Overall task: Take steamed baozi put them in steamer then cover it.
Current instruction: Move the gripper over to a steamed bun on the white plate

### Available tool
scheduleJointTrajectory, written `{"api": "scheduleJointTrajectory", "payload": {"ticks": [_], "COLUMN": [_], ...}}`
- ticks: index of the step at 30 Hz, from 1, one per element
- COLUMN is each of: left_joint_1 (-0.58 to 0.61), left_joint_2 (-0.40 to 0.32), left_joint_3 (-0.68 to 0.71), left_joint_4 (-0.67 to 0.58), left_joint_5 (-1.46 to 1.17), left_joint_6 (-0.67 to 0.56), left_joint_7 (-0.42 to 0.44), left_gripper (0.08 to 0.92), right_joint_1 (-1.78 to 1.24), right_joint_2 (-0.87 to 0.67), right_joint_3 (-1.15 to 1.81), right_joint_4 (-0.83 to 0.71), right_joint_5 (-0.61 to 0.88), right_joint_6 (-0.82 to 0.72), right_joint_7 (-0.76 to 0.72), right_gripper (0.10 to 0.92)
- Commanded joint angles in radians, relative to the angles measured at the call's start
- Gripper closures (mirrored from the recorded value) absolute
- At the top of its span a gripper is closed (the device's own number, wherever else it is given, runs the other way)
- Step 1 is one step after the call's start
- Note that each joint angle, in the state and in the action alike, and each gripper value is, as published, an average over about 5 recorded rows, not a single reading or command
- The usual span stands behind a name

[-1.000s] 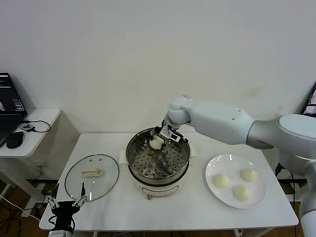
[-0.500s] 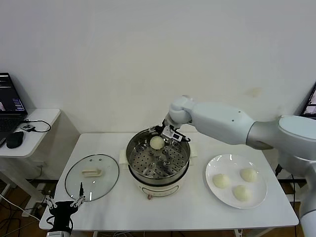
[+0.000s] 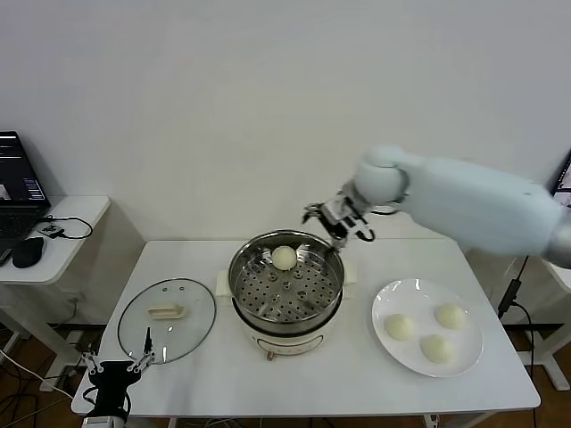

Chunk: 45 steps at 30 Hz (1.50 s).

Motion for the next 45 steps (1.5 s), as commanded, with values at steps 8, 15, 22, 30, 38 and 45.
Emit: {"api": "scheduleJointTrajectory", "payload": {"ticks": [8, 15, 22, 30, 38, 45], "left_joint_1": [0.003, 0.015, 0.017, 0.021, 0.021, 0.018], "left_joint_2": [0.004, -0.001, -0.003, -0.002, -0.003, -0.002], "left_joint_3": [-0.001, -0.002, -0.004, -0.010, -0.019, -0.021], "left_joint_4": [-0.003, -0.009, -0.012, -0.015, -0.014, -0.010], "left_joint_5": [0.002, 0.009, 0.011, 0.011, 0.010, 0.009], "left_joint_6": [0.002, 0.002, 0.003, 0.003, 0.005, 0.005], "left_joint_7": [0.003, 0.004, 0.006, 0.009, 0.011, 0.011], "left_gripper": [0.177, 0.177, 0.177, 0.177, 0.177, 0.177], "right_joint_1": [-0.237, -0.438, -0.624, -0.701, -0.723, -0.725], "right_joint_2": [-0.408, -0.404, -0.346, -0.279, -0.206, -0.162], "right_joint_3": [0.119, 0.209, 0.317, 0.367, 0.385, 0.384], "right_joint_4": [0.188, 0.148, 0.102, 0.026, -0.061, -0.110], "right_joint_5": [-0.091, -0.236, -0.260, -0.290, -0.303, -0.295], "right_joint_6": [-0.152, -0.119, -0.114, -0.111, -0.111, -0.104], "right_joint_7": [-0.021, 0.009, 0.029, 0.035, 0.040, 0.053], "right_gripper": [0.202, 0.203, 0.203, 0.203, 0.202, 0.205]}}
